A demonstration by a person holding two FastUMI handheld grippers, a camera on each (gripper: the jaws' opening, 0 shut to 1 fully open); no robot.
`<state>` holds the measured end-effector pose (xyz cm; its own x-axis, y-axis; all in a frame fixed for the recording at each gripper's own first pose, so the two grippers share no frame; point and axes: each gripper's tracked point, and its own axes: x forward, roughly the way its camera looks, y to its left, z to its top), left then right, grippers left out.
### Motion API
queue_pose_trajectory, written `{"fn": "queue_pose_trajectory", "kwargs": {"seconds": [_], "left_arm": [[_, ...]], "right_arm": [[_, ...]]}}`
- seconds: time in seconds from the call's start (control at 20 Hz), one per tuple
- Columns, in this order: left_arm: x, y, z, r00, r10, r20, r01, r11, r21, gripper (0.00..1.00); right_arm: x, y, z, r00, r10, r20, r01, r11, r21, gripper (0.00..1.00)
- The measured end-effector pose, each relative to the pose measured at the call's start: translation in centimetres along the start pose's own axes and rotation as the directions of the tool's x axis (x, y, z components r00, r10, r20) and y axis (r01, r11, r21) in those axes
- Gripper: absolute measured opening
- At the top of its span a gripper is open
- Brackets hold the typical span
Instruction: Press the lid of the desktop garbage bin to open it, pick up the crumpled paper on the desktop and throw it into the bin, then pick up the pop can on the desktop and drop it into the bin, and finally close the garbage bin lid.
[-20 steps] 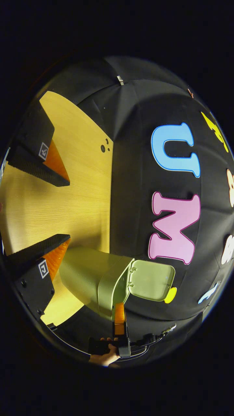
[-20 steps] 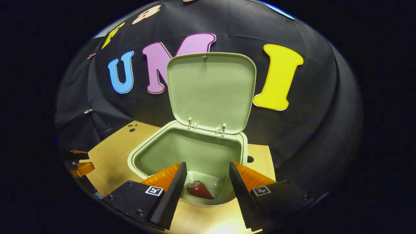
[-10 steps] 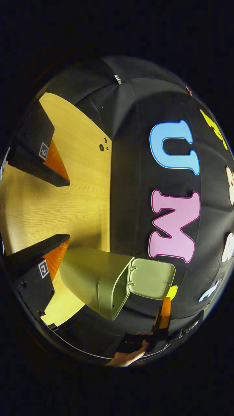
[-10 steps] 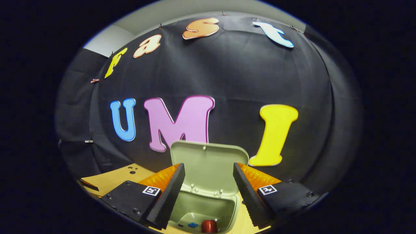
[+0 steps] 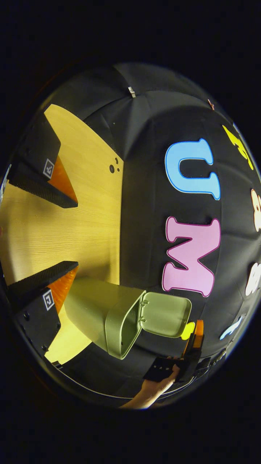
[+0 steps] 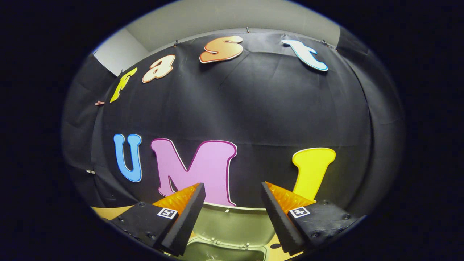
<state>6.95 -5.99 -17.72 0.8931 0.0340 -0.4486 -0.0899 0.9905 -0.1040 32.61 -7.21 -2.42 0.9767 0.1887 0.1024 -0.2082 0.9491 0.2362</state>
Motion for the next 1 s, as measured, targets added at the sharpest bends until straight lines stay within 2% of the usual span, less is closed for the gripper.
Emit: {"fn": "queue_pose_trajectory", "kwargs": {"seconds": [0.3, 0.4, 0.45, 0.55, 1.0], "left_arm": [[-1.1, 1.3, -0.7, 0.999, 0.040, -0.009, -0.040, 0.999, -0.016, 0.95], [-1.2, 1.6, -0.8, 0.999, 0.046, -0.012, -0.047, 0.999, -0.022, 0.95], [-1.2, 1.5, -1.0, 0.999, 0.046, -0.012, -0.046, 0.999, -0.023, 0.99], [-1.0, 1.3, -1.0, 0.999, 0.041, -0.012, -0.041, 0.999, -0.018, 0.95], [-1.9, 0.4, -0.8, 1.000, -0.013, -0.002, 0.013, 0.999, 0.033, 0.95]], "right_arm": [[2.5, -1.1, -3.8, 0.996, -0.043, -0.076, 0.046, 0.998, 0.043, 0.96], [2.6, -0.9, -3.8, 0.997, -0.036, -0.071, 0.038, 0.999, 0.027, 0.96], [2.2, -0.9, -3.9, 0.997, -0.029, -0.075, 0.030, 0.999, 0.011, 0.96], [1.8, -0.7, -3.8, 0.997, -0.022, -0.073, 0.022, 1.000, 0.004, 0.96], [-3.7, 0.4, -4.2, 0.992, -0.027, -0.121, 0.030, 0.999, 0.022, 0.96]]}}
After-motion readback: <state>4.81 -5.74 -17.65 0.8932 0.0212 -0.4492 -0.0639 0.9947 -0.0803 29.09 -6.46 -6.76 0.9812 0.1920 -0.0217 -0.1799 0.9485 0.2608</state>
